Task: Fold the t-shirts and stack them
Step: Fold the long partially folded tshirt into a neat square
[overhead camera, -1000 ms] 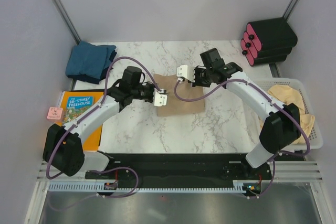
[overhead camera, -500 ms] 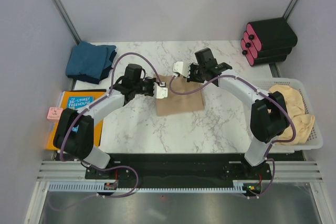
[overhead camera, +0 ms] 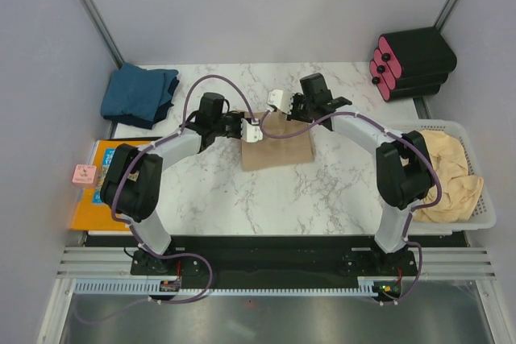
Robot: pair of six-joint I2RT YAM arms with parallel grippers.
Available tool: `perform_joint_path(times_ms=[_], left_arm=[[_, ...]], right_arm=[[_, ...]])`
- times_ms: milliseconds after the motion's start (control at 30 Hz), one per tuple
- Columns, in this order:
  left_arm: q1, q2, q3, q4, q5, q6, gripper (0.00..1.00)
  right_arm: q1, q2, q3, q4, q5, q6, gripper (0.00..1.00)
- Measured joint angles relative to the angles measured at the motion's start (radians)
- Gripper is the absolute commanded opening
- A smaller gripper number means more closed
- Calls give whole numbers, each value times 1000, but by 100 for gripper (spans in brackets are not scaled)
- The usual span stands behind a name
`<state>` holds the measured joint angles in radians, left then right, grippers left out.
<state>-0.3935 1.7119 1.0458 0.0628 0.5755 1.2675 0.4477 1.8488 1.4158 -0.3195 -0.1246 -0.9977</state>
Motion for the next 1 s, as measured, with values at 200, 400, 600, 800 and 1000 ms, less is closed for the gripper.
perform_joint_path(times_ms=[200,400,600,800,1000], left_arm=[[11,39,38,23,-15,2,2],[13,63,42,50,-31,8,4],[17,155,38,196,-129,25,44],[23,319,29,545,-365,53,87],[32,357,27,726,-500,65,99]], right_arm=[[-6,42,-20,95,11,16,0],[-5,79,-40,209,42,45,30],[-7,124,-61,370,119,77,95],[-13,142,-90,473,227,103,95],[-13,141,-127,549,313,126,94]])
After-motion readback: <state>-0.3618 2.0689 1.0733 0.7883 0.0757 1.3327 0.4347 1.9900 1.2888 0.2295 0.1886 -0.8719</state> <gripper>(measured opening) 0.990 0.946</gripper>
